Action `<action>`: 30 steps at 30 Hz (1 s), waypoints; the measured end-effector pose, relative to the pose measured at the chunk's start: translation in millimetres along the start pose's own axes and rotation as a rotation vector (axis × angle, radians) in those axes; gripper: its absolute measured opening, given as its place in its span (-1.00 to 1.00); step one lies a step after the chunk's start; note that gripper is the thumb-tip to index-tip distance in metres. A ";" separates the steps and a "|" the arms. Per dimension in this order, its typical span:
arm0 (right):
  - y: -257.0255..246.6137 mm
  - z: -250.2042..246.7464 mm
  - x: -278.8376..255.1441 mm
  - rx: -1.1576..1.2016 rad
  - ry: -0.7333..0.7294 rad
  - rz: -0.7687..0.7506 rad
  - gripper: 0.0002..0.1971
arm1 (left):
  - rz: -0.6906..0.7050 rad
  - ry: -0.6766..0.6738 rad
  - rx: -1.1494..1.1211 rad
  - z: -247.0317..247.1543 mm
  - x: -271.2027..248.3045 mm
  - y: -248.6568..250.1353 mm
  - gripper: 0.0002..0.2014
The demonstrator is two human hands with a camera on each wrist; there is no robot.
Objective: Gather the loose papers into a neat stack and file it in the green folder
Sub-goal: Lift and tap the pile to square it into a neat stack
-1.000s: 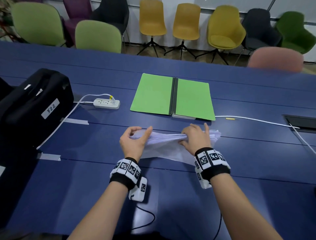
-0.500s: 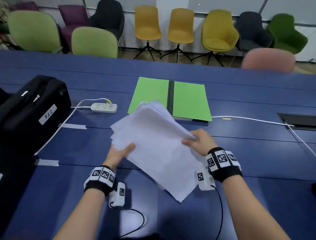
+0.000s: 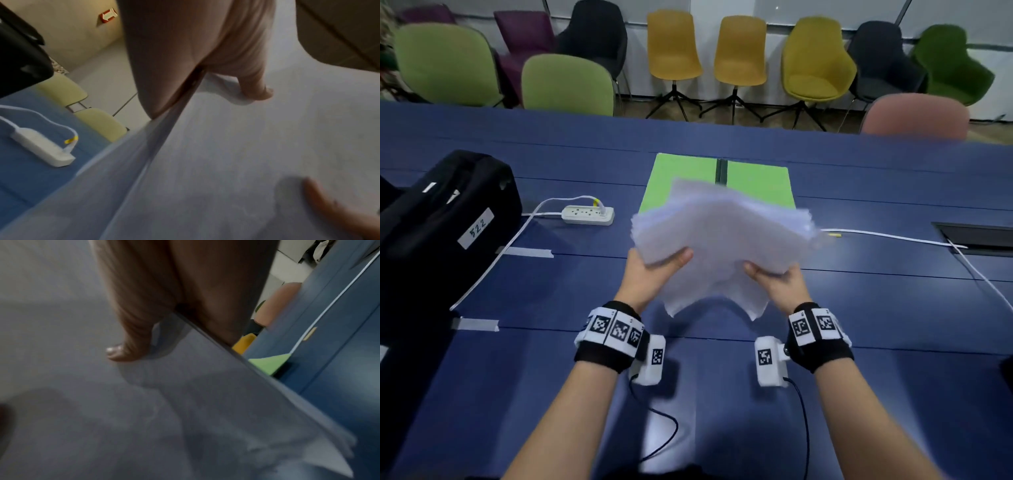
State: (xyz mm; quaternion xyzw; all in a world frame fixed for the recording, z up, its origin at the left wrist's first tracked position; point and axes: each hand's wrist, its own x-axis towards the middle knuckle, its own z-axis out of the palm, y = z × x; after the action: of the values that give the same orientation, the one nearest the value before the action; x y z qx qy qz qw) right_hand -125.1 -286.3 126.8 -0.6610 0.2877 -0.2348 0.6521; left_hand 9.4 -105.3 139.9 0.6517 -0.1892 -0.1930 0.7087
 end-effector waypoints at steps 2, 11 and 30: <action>6.9 1.1 -2.8 0.013 0.036 0.038 -0.74 | -0.086 -0.029 0.052 4.8 -0.1 -9.2 -0.82; -16.9 -0.3 -5.0 0.193 0.105 -0.015 -0.42 | -0.017 0.226 -0.014 26.6 13.3 14.9 -0.69; -29.4 9.6 -4.9 0.054 0.308 -0.270 -0.86 | 0.002 0.508 0.121 55.6 24.1 30.3 -0.50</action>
State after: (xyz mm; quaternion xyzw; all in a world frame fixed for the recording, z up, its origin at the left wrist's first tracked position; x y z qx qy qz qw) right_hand -119.9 -276.5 156.1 -0.6320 0.2863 -0.4260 0.5806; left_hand 1.9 -162.8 174.8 0.7202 -0.0170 -0.0107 0.6934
